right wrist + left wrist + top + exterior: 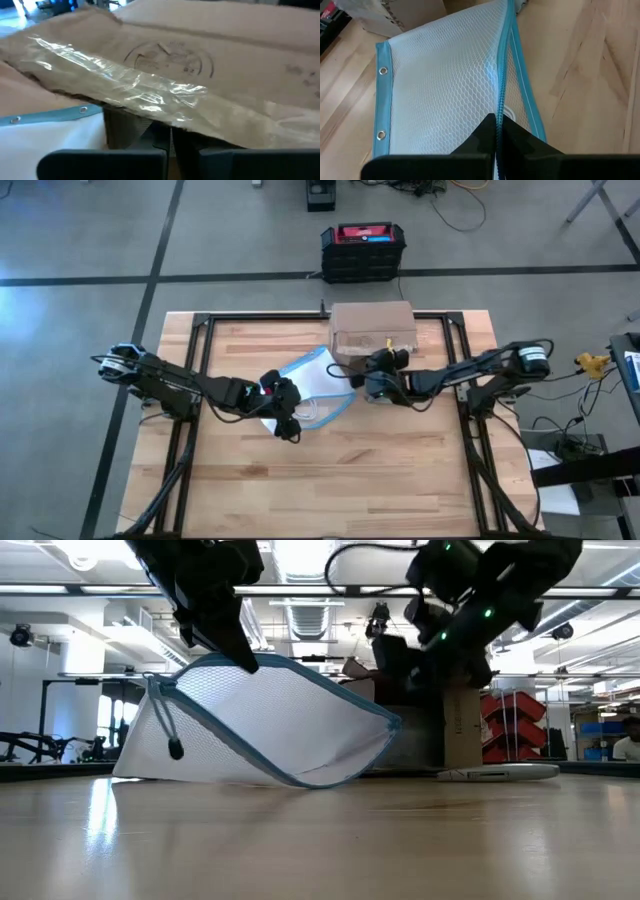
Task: Unpack boxes
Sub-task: Remove the transparent zip bag containing the pen holder from the cardboard box
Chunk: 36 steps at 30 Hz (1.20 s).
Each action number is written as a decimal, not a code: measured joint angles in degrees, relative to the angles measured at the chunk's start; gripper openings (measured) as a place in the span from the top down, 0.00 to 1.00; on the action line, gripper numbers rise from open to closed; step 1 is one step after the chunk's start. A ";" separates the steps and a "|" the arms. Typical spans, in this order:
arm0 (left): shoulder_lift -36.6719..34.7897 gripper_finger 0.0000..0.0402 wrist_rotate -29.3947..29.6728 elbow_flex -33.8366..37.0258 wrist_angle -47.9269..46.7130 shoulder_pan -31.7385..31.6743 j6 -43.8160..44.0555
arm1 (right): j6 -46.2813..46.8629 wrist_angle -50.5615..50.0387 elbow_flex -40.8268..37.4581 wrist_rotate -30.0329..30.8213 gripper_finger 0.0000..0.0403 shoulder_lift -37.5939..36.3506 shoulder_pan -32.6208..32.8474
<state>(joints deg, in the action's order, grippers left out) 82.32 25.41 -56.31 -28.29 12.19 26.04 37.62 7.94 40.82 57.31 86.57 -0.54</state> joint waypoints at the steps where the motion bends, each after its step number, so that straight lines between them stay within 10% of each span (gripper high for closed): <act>1: -0.08 1.00 -0.08 0.00 -0.18 0.00 -0.02 | -0.04 1.89 0.00 -0.26 1.00 1.33 -0.28; 22: -12.77 1.00 -1.96 0.00 -16.25 -0.02 3.08 | -22.11 21.58 9.03 -6.30 1.00 21.94 3.00; 36: -11.74 1.00 -1.95 0.00 -17.20 0.26 3.36 | -7.13 15.32 8.04 10.02 1.00 22.35 2.54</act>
<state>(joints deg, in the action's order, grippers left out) 70.59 23.46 -56.31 -45.50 12.45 29.40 30.49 23.26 48.86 67.33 108.92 2.00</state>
